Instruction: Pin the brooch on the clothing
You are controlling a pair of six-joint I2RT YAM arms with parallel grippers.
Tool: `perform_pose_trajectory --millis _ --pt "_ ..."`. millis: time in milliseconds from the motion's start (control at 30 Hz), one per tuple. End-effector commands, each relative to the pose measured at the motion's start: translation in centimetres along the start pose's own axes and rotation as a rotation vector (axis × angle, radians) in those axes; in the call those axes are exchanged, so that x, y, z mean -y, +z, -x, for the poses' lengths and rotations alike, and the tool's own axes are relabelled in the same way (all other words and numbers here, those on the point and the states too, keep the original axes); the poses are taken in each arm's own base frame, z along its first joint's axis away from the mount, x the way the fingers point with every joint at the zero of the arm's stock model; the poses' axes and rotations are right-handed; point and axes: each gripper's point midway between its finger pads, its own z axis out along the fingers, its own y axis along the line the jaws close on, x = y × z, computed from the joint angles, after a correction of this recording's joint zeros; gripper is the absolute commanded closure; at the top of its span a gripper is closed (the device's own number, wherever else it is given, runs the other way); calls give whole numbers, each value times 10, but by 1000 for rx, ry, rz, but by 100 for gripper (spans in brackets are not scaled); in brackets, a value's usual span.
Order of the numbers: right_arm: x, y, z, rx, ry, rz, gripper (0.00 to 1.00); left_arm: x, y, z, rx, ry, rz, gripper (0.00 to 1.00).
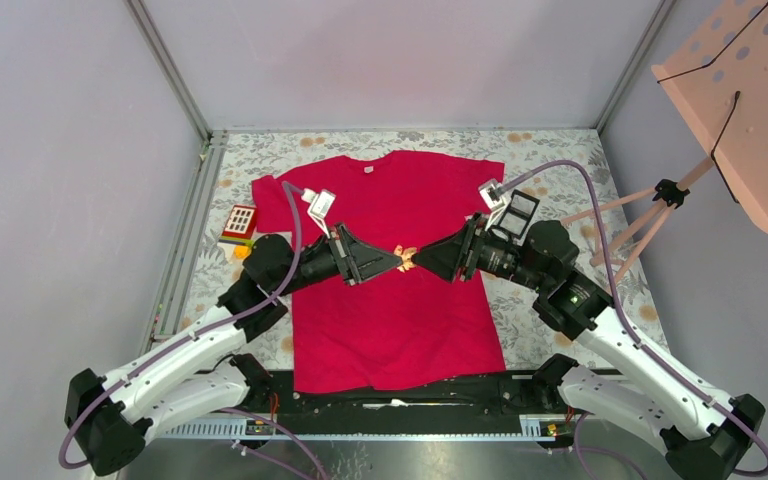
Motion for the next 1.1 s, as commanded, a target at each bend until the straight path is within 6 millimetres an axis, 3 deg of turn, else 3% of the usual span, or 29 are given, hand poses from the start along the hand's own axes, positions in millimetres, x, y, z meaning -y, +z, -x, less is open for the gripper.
perform_pose_trajectory --millis 0,167,267,400,700,800,900,1067 --pt "31 -10 13 43 -46 -220 35 -21 -9 25 113 126 166 100" --pt "91 -25 19 11 -55 -558 21 -61 -11 45 164 138 368 100" --pt "125 -26 20 -30 -35 -675 21 -82 -13 65 224 109 423 100" --pt "169 -13 18 -118 -76 -805 23 -122 -19 92 314 79 539 100" --pt "246 57 -2 -298 -91 -872 31 -194 -29 134 405 17 603 100" --pt "260 89 -10 -321 -33 -830 32 -213 -38 149 459 21 630 100" --pt "272 115 -15 -305 41 -830 33 -235 -60 168 541 2 667 100" --pt "281 158 -21 -220 90 -884 33 -263 -85 183 599 -13 709 100"
